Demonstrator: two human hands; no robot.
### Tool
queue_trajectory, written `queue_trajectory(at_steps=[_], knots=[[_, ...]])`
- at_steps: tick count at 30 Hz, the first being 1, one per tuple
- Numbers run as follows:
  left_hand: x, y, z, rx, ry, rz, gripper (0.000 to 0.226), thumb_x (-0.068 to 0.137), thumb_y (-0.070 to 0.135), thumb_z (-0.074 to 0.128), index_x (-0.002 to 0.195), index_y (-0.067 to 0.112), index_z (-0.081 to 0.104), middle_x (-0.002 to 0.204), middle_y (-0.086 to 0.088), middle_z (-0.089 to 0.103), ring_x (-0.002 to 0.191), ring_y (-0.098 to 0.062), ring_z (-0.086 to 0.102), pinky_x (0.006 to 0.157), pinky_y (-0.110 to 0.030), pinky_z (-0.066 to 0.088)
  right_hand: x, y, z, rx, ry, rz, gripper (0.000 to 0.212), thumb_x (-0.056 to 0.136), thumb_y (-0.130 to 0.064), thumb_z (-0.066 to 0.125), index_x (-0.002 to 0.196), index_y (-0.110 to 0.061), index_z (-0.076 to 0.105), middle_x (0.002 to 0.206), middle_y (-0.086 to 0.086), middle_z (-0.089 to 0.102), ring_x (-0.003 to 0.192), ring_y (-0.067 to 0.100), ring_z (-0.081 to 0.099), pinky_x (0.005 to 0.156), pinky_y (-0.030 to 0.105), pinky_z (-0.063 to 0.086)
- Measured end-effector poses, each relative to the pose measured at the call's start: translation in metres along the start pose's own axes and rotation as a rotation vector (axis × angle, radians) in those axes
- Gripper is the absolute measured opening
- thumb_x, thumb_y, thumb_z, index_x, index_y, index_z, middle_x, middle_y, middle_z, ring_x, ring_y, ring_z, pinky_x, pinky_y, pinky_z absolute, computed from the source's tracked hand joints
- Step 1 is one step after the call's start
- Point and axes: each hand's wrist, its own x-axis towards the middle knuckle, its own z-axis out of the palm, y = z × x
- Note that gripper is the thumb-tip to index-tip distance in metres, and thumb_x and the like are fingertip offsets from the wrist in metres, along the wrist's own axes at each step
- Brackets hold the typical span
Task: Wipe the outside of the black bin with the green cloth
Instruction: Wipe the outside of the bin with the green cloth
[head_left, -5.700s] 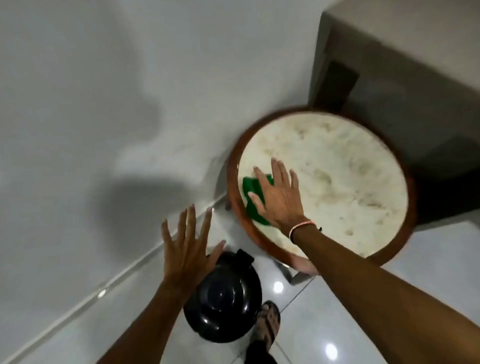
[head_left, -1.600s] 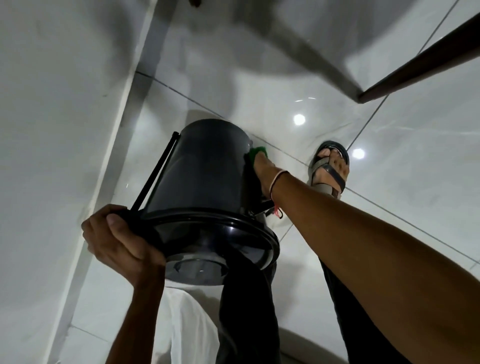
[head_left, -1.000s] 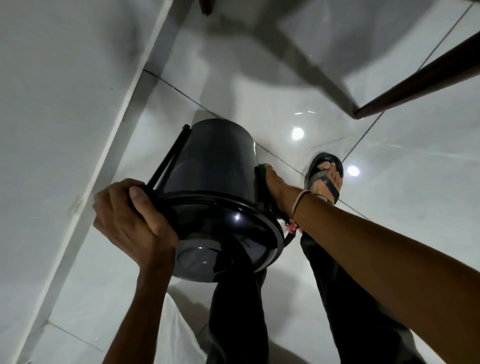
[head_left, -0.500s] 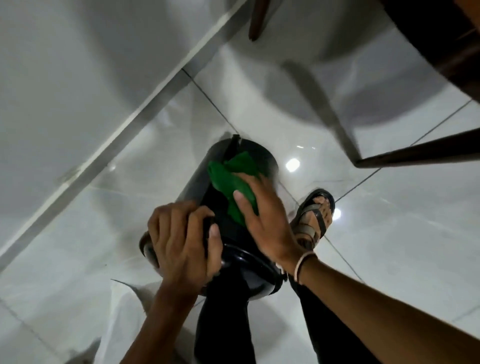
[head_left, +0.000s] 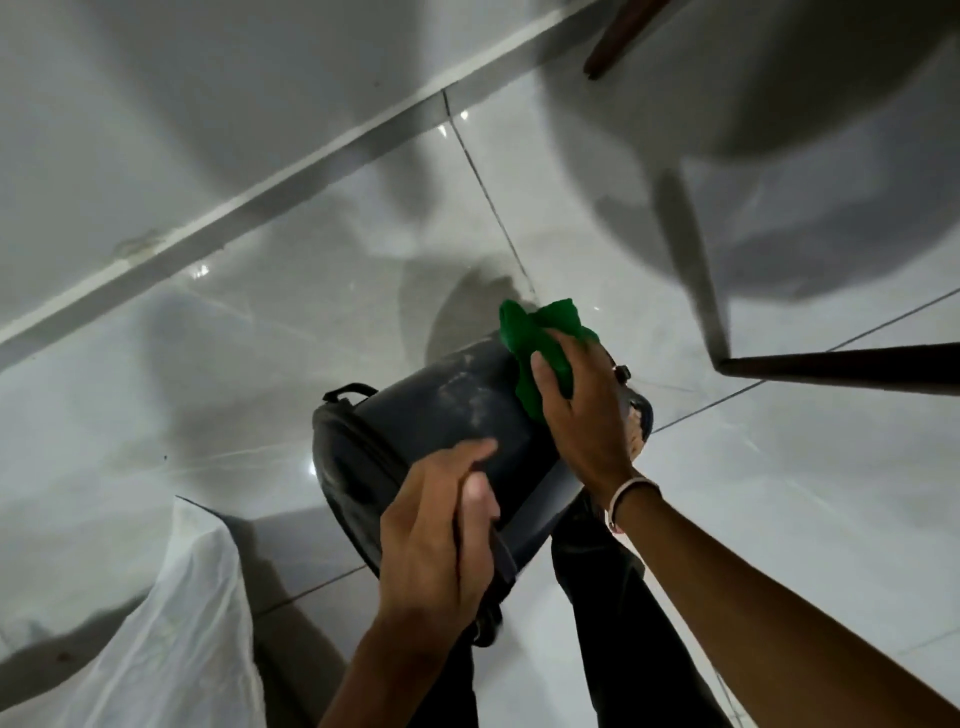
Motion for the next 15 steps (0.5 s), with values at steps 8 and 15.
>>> queue_trajectory(at_steps=[8,15], knots=[[0.009,-0.019,-0.019,0.171,-0.124,-0.254,0.075,0.102,0.039,0.040,0.168,0.010,0.020,0.179,-0.008,0.014,0.169,-0.023,0.004,0.138,-0.048,0.004,-0.041,0.016,0.002,-0.159,-0.019,-0.046,0.036,0.103,-0.050,0.043,0.130,-0.030,0.056,0.142,0.001,0.052,0.130,0.005,0.042,0.115,0.047,0.045],[-0.016,-0.042,-0.034,0.185,-0.208,-0.268,0.069,0.108,0.039,0.030,0.169,0.017,0.006,0.181,-0.001,-0.001,0.168,-0.014,-0.006,0.138,-0.042,-0.001,-0.011,0.024,0.000,-0.272,-0.096,0.012,0.049,0.099,-0.054,0.040,0.124,-0.018,0.063,0.148,0.012,0.050,0.131,0.032,0.054,0.111,0.049,0.047]])
